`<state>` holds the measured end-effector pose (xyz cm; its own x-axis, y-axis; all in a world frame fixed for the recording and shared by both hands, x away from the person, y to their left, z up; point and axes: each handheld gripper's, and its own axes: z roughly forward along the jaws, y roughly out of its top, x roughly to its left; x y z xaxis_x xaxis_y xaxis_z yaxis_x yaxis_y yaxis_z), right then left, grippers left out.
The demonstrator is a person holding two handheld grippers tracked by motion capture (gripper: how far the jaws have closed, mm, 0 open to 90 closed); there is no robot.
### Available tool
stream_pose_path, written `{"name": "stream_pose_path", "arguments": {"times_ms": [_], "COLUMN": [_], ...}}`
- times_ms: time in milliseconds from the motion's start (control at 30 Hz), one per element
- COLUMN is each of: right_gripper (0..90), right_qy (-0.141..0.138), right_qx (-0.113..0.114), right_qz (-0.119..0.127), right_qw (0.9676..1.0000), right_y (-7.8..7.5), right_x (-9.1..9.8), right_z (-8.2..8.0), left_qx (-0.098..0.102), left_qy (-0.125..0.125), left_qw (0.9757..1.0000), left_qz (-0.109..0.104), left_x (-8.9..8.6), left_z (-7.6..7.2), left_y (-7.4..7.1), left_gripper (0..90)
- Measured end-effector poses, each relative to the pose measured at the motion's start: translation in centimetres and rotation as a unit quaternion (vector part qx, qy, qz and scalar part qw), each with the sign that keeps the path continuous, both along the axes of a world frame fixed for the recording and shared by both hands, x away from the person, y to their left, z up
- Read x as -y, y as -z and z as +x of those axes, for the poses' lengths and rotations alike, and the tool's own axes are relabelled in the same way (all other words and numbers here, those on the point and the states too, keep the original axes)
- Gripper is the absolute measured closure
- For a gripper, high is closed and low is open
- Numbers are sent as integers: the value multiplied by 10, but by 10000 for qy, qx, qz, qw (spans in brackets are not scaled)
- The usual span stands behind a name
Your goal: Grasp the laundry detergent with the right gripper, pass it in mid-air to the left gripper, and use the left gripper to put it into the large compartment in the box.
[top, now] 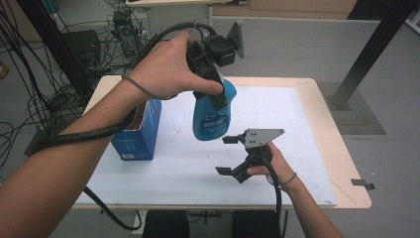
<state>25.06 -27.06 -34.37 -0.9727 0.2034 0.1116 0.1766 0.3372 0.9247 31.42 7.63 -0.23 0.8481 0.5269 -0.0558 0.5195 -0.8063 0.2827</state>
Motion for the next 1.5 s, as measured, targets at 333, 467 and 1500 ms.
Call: {"name": "stream_pose_path", "arguments": {"times_ms": [333,467,1500], "right_gripper": [36,36,38], "right_qy": [29,36,82], "right_qx": [25,36,61], "right_qz": [-16,-8,-30], "right_qw": [10000,10000,9999], "right_y": [-2,-2,-5], "right_x": [-1,-2,-4], "right_z": [0,-1,-3], "left_qx": [34,1,-8], "left_qy": [-799,-1131,-3458], "left_qw": [9968,9936,9382], "left_qz": [24,73,123], "left_x": [-9,-11,-93], "left_z": [13,21,61], "left_y": [-7,-6,-18], "left_gripper": [375,375,376]}}
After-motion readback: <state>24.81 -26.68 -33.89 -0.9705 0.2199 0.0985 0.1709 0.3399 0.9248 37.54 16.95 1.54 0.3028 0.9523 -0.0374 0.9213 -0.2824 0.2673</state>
